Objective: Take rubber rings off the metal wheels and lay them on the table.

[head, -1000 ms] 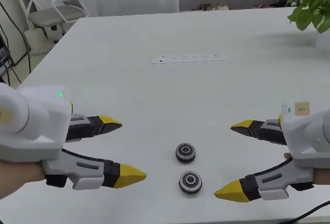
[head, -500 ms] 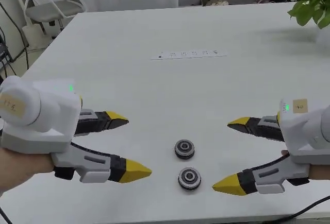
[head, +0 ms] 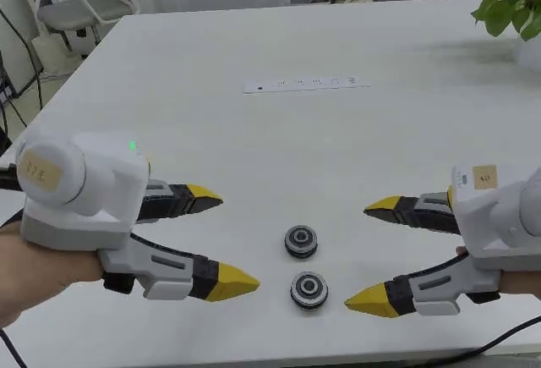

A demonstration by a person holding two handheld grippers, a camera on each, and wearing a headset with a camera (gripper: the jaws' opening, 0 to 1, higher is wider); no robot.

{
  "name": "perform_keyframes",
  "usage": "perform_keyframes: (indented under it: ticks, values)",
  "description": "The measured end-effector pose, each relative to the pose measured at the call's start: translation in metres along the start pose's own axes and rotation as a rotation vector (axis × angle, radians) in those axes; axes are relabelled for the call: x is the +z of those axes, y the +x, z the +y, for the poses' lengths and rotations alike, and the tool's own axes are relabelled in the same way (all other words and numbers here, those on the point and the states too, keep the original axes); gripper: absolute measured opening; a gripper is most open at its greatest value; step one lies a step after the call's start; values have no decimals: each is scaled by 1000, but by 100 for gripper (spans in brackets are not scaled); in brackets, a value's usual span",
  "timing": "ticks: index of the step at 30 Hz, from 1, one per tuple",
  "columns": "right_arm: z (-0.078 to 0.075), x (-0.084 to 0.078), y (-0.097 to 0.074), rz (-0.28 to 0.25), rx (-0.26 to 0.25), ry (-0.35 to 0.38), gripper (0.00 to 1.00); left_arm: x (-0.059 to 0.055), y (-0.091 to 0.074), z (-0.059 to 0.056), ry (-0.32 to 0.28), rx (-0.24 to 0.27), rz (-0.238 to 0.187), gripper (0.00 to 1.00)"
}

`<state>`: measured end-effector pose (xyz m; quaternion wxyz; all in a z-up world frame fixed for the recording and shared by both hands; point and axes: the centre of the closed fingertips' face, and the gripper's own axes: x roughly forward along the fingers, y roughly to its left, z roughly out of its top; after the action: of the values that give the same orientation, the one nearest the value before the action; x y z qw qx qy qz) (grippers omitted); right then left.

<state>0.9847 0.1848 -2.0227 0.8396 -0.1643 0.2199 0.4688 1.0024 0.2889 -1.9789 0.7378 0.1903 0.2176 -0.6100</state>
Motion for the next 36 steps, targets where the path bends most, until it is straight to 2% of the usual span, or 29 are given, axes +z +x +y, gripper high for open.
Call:
perform_keyframes:
  ticks: [22,36]
  values:
    - [8,-8,3,7,29,-11,65,-3,11,-8,15,-29,21,64]
    - [13,-8,9,6,59,-29,58,-5,18,-12,54,-61,43,60]
